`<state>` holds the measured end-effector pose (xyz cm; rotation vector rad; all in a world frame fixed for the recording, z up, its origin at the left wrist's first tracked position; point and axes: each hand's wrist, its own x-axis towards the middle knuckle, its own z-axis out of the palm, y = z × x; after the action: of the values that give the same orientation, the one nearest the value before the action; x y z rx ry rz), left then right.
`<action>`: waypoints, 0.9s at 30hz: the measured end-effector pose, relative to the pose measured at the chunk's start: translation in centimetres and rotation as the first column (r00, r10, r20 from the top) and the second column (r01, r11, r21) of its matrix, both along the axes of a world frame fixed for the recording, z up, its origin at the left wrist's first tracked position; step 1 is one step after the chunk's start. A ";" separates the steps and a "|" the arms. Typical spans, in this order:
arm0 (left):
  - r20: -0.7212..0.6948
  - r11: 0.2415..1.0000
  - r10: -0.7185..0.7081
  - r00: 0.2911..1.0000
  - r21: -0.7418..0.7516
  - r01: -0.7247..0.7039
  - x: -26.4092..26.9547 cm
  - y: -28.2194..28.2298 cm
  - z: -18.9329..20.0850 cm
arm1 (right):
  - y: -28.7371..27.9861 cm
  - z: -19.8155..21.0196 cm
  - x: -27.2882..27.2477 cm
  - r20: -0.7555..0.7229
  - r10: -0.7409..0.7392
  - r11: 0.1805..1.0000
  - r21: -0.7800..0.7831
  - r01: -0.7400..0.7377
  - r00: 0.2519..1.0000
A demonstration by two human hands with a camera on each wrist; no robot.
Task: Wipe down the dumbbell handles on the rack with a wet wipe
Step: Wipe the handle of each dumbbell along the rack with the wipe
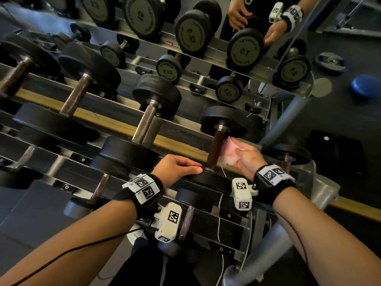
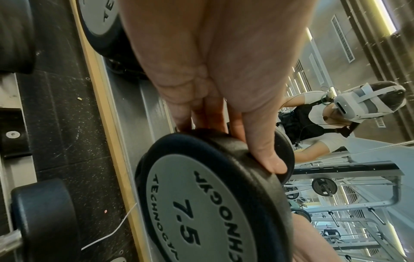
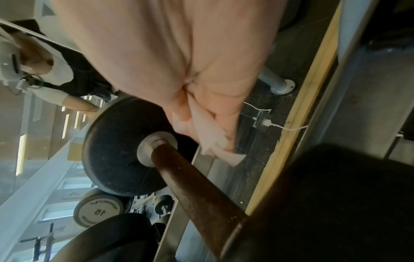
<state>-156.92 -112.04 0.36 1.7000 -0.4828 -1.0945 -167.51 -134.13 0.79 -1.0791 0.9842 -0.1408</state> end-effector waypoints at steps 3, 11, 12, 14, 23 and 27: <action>-0.007 1.000 0.008 1.000 -0.004 -0.008 -0.1 0.1 0.0 | 1.1 -0.1 0.9 0.048 0.027 0.999 0.039 -0.029 0.998; -0.016 1.000 0.017 1.000 -0.012 -0.017 -0.2 0.1 0.1 | 1.2 0.0 -3.0 0.097 0.241 0.970 -0.021 -0.241 0.966; -0.022 1.000 0.016 1.000 -0.017 -0.016 -0.2 0.1 0.3 | 0.6 0.1 -3.1 0.109 0.208 0.978 0.004 -0.210 0.972; -0.023 0.999 0.012 1.000 -0.029 -0.013 -0.2 0.1 0.5 | -0.2 0.0 -2.4 0.097 0.110 0.993 0.042 -0.114 0.989; -0.002 1.000 0.021 1.000 -0.009 -0.021 -0.2 0.0 0.0 | 3.0 0.0 -0.9 0.000 0.232 0.973 -0.016 -0.232 0.973; 0.007 1.000 0.018 1.000 0.004 -0.018 -0.2 0.1 -0.1 | 2.1 -0.2 -3.2 0.005 0.313 0.950 -0.025 -0.313 0.950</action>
<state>-157.08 -111.99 0.24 1.7087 -0.4689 -1.0772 -170.73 -132.04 0.62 -1.2416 0.7927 0.1022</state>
